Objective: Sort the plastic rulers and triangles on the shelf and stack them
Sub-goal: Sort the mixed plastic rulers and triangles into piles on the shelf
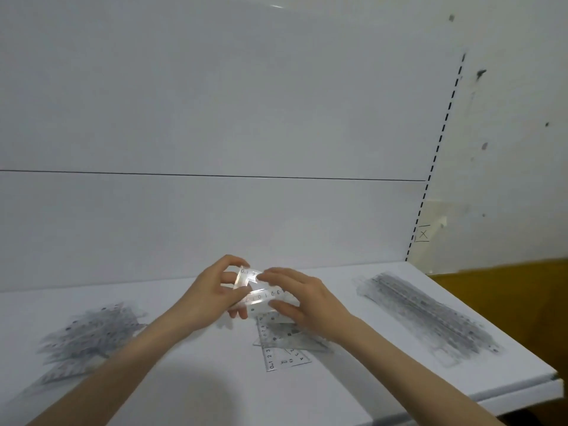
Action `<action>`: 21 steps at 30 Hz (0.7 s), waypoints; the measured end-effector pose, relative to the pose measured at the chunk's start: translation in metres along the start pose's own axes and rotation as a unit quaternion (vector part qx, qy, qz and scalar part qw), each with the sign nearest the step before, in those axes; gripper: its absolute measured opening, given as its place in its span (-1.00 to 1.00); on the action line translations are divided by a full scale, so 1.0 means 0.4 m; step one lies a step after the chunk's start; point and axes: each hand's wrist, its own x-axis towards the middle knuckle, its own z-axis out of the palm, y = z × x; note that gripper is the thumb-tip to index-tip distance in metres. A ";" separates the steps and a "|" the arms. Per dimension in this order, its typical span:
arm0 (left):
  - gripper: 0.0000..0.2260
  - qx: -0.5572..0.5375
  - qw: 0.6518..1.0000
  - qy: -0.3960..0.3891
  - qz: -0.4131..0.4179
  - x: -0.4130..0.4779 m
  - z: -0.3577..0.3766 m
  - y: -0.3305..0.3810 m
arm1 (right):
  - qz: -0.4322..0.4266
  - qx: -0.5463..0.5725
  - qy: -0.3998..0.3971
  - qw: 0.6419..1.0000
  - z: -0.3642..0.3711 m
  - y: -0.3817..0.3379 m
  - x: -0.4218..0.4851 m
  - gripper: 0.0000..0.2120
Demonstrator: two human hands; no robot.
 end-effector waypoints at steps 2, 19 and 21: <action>-0.78 0.031 0.999 -0.013 0.008 0.005 0.021 -0.001 | 0.015 0.003 0.003 1.000 -0.011 0.013 -0.020 -0.64; -0.81 0.266 0.959 0.095 -0.031 -0.083 -0.112 -0.130 | 0.254 -0.044 -0.118 0.959 0.037 0.154 -0.025 -0.82; -0.83 0.267 0.958 0.096 -0.033 -0.096 -0.104 -0.135 | 0.266 -0.045 -0.150 0.951 0.031 0.154 -0.036 -0.77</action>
